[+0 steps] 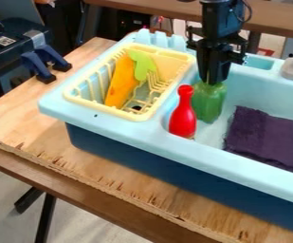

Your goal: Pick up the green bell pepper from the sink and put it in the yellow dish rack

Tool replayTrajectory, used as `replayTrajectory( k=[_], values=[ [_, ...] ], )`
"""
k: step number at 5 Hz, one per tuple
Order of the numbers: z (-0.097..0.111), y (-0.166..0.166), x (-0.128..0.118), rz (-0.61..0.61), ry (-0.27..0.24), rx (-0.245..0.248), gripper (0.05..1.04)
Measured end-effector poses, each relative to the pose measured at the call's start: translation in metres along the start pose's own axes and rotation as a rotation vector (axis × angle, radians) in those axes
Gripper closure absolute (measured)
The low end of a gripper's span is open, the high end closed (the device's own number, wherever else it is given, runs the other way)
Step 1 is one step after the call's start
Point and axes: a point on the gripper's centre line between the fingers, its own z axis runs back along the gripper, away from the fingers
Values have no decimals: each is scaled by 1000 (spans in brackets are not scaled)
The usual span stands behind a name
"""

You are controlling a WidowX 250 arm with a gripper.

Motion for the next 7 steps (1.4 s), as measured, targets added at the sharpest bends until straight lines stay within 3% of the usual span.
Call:
replayTrajectory(
  k=[1, 2, 3, 4, 6, 7],
  values=[
    [24, 0, -9, -5, -20, -62, 913],
    [78, -1, -14, -2, -102, -135, 964],
    [85, 7, -25, 27, -78, -166, 970],
    [95, 14, -42, 77, -66, -145, 970],
    [109, 25, -91, 197, -86, -28, 970],
    [100, 33, -103, 279, -45, 16, 970]
  ],
)
